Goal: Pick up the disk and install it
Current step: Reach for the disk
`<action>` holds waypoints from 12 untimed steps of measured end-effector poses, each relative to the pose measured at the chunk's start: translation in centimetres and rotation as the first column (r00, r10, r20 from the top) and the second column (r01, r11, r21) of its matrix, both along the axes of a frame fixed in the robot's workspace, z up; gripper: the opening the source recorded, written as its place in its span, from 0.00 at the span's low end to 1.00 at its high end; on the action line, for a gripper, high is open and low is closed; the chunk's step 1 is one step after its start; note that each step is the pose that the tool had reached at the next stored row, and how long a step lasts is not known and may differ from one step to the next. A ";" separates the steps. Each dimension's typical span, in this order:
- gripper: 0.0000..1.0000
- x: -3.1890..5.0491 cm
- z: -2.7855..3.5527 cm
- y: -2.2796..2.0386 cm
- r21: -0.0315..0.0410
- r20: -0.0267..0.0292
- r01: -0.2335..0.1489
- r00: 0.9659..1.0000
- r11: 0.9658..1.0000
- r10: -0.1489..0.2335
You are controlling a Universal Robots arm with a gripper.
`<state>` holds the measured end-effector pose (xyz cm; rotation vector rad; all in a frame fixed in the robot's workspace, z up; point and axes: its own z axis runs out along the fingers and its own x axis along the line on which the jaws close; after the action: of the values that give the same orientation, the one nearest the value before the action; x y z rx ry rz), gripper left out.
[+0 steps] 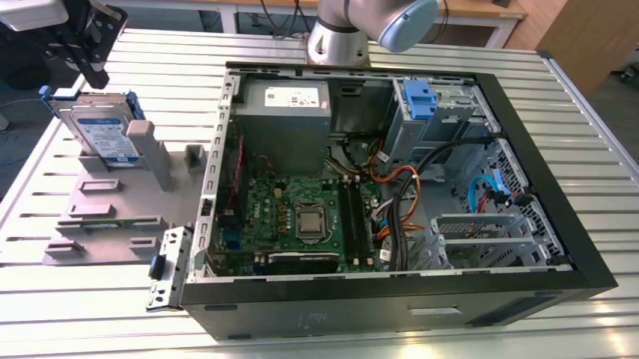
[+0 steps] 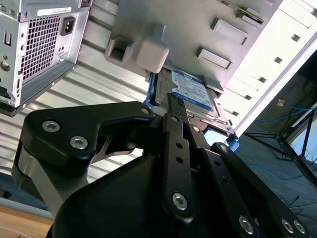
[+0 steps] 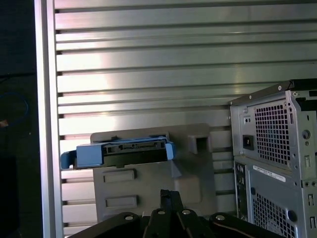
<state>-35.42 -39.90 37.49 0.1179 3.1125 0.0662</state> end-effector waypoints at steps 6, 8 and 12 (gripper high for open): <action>0.11 -0.18 0.00 0.00 0.000 0.000 0.000 1.000 1.000 0.000; 0.11 -0.25 0.00 0.00 0.000 0.000 0.000 1.000 1.000 0.000; 0.11 -0.39 -0.01 0.00 0.000 0.000 0.000 1.000 1.000 0.000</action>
<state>-35.82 -39.89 37.48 0.1180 3.1124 0.0662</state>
